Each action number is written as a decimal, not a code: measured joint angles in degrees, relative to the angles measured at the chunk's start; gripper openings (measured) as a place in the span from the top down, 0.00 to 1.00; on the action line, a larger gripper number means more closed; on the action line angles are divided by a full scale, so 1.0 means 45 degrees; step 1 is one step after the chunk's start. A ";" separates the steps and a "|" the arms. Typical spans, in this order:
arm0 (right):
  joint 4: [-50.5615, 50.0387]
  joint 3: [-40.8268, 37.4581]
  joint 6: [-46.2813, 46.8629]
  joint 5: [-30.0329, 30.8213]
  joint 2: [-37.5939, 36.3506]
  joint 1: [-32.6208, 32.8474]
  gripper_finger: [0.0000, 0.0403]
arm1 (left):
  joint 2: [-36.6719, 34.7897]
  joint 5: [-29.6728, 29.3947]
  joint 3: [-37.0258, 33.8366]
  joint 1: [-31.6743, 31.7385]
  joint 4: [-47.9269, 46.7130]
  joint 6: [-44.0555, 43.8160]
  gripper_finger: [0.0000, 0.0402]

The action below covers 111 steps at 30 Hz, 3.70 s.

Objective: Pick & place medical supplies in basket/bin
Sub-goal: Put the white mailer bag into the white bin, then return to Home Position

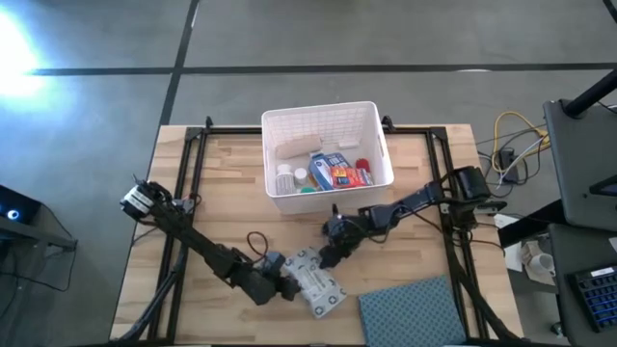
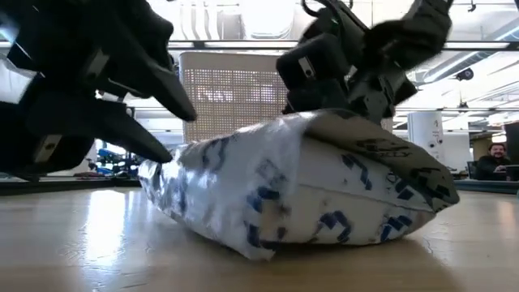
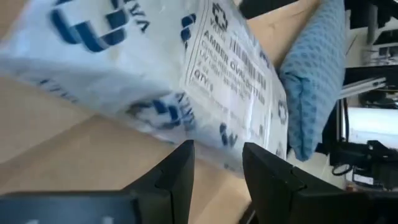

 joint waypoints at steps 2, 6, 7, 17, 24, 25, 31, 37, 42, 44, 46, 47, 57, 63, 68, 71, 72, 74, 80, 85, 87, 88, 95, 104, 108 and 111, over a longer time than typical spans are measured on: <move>0.1161 -0.0546 0.0597 0.0005 0.0104 0.0005 0.34 | -0.0005 0.0086 0.0098 0.0053 -0.0036 0.0025 0.71; 0.1987 -0.1049 0.0937 -0.0039 0.0256 0.0024 0.34 | 0.0205 0.0459 0.0139 0.0182 0.0186 0.0046 0.71; 0.1992 -0.1073 0.0918 -0.0039 0.0304 0.0029 0.34 | 0.0270 0.0539 0.0121 0.0228 0.0173 0.0046 0.71; 0.1381 -0.0435 0.0197 -0.0331 0.0203 0.0053 0.34 | 0.1591 0.2098 0.0114 0.1096 0.0709 0.0037 0.71; 0.1299 0.0125 -0.0178 -0.0274 0.0124 0.0117 0.34 | 0.1681 0.2483 0.0032 0.1464 0.0740 0.0449 0.71; 0.1260 0.0196 -0.0264 -0.0270 0.0124 0.0117 0.34 | 0.1681 0.2569 0.0027 0.1502 0.0735 0.0535 0.71; 0.0905 0.0540 -0.0340 -0.0424 0.0007 0.0107 0.39 | 0.1691 0.2718 -0.0117 0.1561 0.0735 0.1016 0.71; -0.0138 0.0792 -0.0802 -0.0491 -0.0036 0.0126 0.55 | 0.1705 0.2735 -0.0158 0.1571 0.0746 0.1032 0.71; -0.0267 0.0787 -0.0898 -0.0467 -0.0041 0.0126 0.76 | 0.1702 0.2711 -0.0172 0.1571 0.0783 0.1050 0.71; -0.0272 0.0787 -0.0931 -0.0471 -0.0053 0.0121 0.83 | 0.1689 0.2700 -0.0163 0.1571 0.0774 0.1063 0.71; -0.0288 0.0787 -0.1011 -0.0476 -0.0146 0.0117 0.88 | 0.1677 0.2651 -0.0049 0.1570 0.0705 0.1168 0.71; -0.0317 0.0805 -0.1051 -0.0478 -0.0228 0.0117 0.91 | 0.1601 0.2587 0.0015 0.1543 0.0636 0.1290 0.71; -0.2423 0.1753 -0.2527 0.1263 -0.3326 0.0126 0.95 | -0.1211 -0.1777 0.0910 0.0470 -0.3973 0.1697 0.71; -0.4771 0.3893 -0.4057 0.3365 -0.5047 -0.0316 0.95 | -0.4299 -0.5976 0.1419 0.0722 -0.6289 0.2047 0.71; -0.6293 0.6418 -0.5877 0.5461 -0.5399 -0.1296 0.95 | -0.6437 -0.8285 0.2314 0.2227 -0.6328 0.5663 0.71; -0.6741 0.7703 -0.6805 0.6220 -0.5273 -0.2193 0.95 | -0.7205 -0.8378 0.3266 0.3866 -0.6176 0.8505 0.71; -0.6793 0.7998 -0.7065 0.6303 -0.5211 -0.2551 0.95 | -0.7297 -0.8264 0.3615 0.4458 -0.6167 0.9431 0.71; -0.7129 0.8463 -0.7395 0.6402 -0.5083 -0.3298 0.95 | -0.7398 -0.7816 0.4416 0.5564 -0.6600 1.0928 0.71; -1.0491 0.8830 -0.7938 0.8204 -0.4573 -0.5284 0.95 | -0.7152 -0.6750 0.7076 0.7132 -1.1024 1.1564 0.71; -1.3084 0.8688 -0.8559 0.9576 -0.3964 -0.6266 0.94 | -0.6956 -0.6615 0.7711 0.6874 -1.1983 1.1562 0.71; -1.3434 0.8637 -0.8788 0.9394 -0.3749 -0.6271 0.92 | -0.6989 -0.6521 0.7673 0.6566 -1.2034 1.1556 0.71; -1.3365 0.8638 -0.8906 0.9195 -0.3743 -0.6219 0.90 | -0.6994 -0.6517 0.7593 0.6352 -1.2011 1.1516 0.71; -1.3250 0.8840 -0.9206 0.8582 -0.3839 -0.5550 0.66 | -0.6994 -0.6465 0.6693 0.4616 -1.2082 1.0252 0.71; -1.3469 0.8879 -1.0043 0.8962 -0.4664 -0.4967 0.33 | -0.6998 -0.6478 0.6370 0.2713 -1.2180 0.9592 0.71; -1.3308 0.8904 -1.1543 0.8908 -0.5792 -0.3911 0.26 | -0.7052 -0.6494 0.6341 0.1951 -1.2391 0.9950 0.71; -1.3105 0.8889 -1.2845 0.8922 -0.6559 -0.2875 0.23 | -0.7052 -0.6494 0.6355 0.1655 -1.2384 1.0056 0.71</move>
